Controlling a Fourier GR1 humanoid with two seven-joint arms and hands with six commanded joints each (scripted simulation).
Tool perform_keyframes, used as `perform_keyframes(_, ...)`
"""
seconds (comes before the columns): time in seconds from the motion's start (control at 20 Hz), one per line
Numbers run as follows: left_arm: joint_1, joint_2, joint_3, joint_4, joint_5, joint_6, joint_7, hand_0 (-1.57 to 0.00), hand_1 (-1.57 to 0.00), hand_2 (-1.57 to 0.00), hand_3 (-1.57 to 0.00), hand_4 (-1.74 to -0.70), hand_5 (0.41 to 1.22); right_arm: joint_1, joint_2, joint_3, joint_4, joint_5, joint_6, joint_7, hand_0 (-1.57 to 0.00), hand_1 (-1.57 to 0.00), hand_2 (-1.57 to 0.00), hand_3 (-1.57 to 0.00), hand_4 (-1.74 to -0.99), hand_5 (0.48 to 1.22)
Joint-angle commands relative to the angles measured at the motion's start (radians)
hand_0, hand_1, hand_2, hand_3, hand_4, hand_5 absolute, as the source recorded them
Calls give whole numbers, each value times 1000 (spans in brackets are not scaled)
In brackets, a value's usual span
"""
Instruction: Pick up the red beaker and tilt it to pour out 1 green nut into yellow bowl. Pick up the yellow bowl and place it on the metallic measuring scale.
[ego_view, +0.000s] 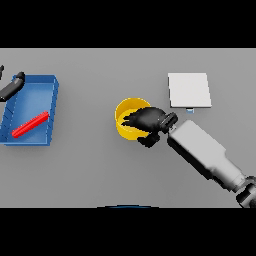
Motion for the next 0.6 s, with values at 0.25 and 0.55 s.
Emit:
perform_keyframes(0.25, -2, 0, 1, 3, 3, -11, -6, 1, 1, 1, 1, -722, 696, -10, -11, 4, -6, -1, 1, -58, -1150, -1121, -1010, -716, -1586, 1107)
perform_keyframes(0.55, -34, -9, -4, 30, -6, -27, 10, 1, 1, 1, 1, -719, 697, -11, -22, 4, -2, 1, -37, -77, -1461, -1453, -1264, -1218, -1699, 1191)
